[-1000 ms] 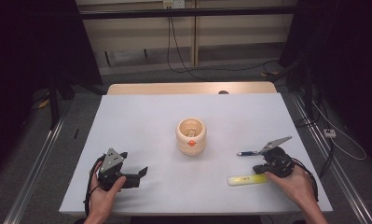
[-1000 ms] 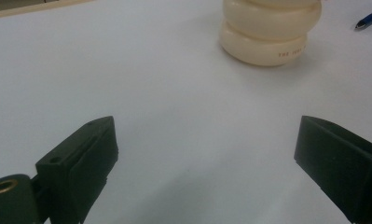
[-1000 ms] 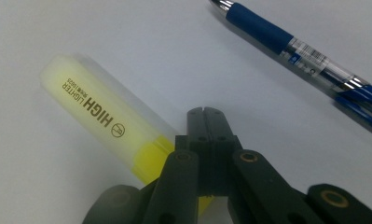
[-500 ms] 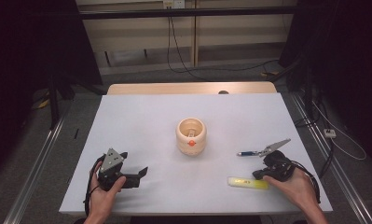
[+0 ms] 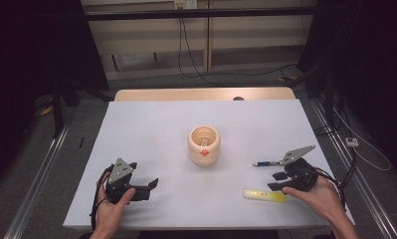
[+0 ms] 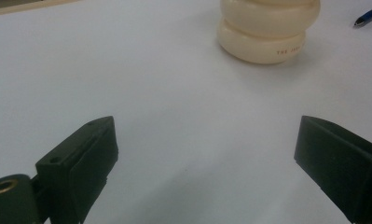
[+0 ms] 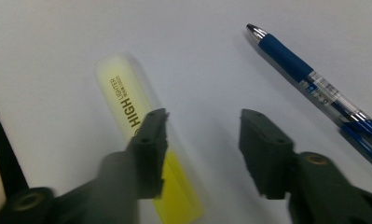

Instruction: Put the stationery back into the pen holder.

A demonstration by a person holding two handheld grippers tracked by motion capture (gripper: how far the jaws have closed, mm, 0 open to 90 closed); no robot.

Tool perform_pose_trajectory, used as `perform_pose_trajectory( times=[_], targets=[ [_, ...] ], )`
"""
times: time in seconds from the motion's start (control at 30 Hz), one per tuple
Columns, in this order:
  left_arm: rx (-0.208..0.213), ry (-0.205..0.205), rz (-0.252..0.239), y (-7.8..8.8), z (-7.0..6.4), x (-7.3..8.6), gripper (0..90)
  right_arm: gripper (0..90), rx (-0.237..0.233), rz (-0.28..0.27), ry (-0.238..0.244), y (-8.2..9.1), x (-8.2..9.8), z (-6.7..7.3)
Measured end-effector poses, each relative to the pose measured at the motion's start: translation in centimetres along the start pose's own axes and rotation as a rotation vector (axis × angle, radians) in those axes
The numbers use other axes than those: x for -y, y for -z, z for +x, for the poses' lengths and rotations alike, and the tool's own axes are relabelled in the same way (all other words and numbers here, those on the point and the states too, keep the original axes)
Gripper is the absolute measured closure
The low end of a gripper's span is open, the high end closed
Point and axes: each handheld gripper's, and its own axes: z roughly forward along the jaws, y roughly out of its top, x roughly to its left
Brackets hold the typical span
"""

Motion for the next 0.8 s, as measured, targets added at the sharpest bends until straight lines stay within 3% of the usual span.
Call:
perform_pose_trajectory(
  times=[0.13,0.2,0.23,0.4,0.6,0.73,0.8],
  targets=[
    [0.001,0.001,0.000,0.0,0.0,0.0,6.0,25.5,-0.006,0.031,0.036,0.2,0.1,0.0],
    [0.003,-0.001,0.000,-0.1,0.0,0.0,6.0,11.0,-0.021,0.036,0.046,0.2,0.3,0.0],
    [0.004,-0.001,0.000,-0.1,-0.1,0.0,6.0,10.6,-0.028,0.044,0.033,0.3,0.3,0.0],
    [0.004,0.001,-0.002,0.0,0.0,0.0,6.0,12.8,-0.047,0.049,0.088,0.5,0.5,0.2],
    [0.006,0.001,0.007,-0.1,-0.1,0.0,6.0,27.5,-0.114,0.111,0.138,0.7,0.2,1.1],
    [0.010,-0.003,0.006,-0.2,-0.1,0.0,6.0,31.1,-0.059,0.167,0.172,0.2,0.0,1.2],
    [0.008,-0.004,0.009,-0.2,-0.1,0.0,6.0,31.2,-0.069,0.182,0.196,0.0,-0.1,1.3]
  ],
)
